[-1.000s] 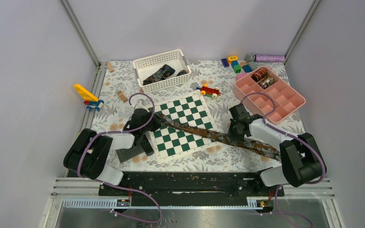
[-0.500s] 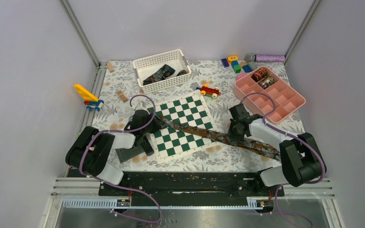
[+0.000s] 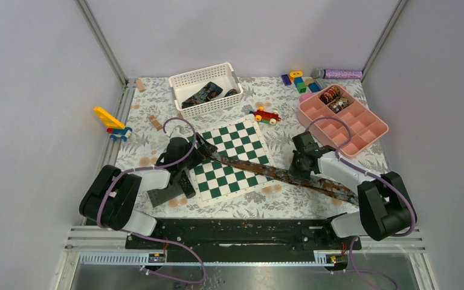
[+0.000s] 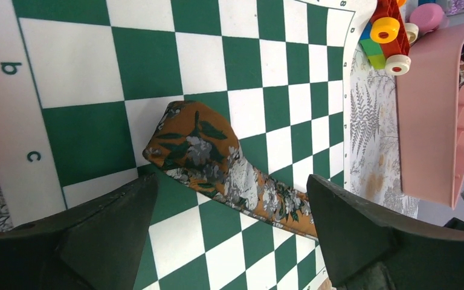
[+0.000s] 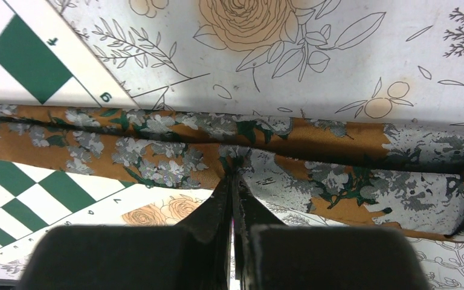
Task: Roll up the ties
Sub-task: Flatten out the tie at the center of the board, then roll the tie at the center of the board.
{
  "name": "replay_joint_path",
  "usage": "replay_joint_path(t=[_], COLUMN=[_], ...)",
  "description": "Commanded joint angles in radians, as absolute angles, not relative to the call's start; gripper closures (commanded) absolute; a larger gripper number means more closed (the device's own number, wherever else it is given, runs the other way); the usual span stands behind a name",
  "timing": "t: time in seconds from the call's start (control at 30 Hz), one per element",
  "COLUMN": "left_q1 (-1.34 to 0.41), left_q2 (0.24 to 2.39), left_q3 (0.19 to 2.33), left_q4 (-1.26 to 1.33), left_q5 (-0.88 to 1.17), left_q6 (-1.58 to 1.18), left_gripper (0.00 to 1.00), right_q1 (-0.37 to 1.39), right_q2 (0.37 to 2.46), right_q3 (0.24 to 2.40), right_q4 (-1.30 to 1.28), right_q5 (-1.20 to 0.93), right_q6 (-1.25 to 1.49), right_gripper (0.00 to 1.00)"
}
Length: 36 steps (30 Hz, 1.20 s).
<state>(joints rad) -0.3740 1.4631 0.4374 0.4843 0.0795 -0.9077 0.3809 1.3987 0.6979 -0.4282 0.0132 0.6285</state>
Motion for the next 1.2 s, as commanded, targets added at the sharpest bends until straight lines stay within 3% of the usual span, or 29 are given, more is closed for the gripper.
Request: replay_joint_path(t=[0.0,0.27,0.5,0.73,0.93,1.17], left_q1=[-0.370,-0.370,-0.369,-0.359,-0.319,-0.271], left_q2=[1.405,1.279,1.153,1.017,0.947,1.050], left_q3=[0.459,0.510,0.608,0.800,0.921,1.161], left_q4=[0.414,0.283,0.103,-0.173,-0.327,-0.618], left_q5=[0.059,0.056,0.038,-0.139,-0.241,-0.161], left_q6=[-0.885,-0.861,-0.800,-0.639,-0.472,-0.409], left_gripper=[0.01,0.01,0.01,0.01,0.01,0.01], right_q1=[0.390,0.389,0.390,0.387,0.379,0.376], right_q2=[1.340,1.285,1.200,1.063,0.930,1.061], right_q3=[0.726,0.749,0.801,0.955,0.929,1.138], right_q4=[-0.438,-0.462,-0.520,-0.628,-0.553,-0.800], right_q5=[0.003,-0.029,-0.006,0.191,0.354,0.318], right_q6=[0.626,0.621,0.608,0.548,0.453,0.421], right_gripper=[0.96,0.71,0.57,0.03,0.00,0.01])
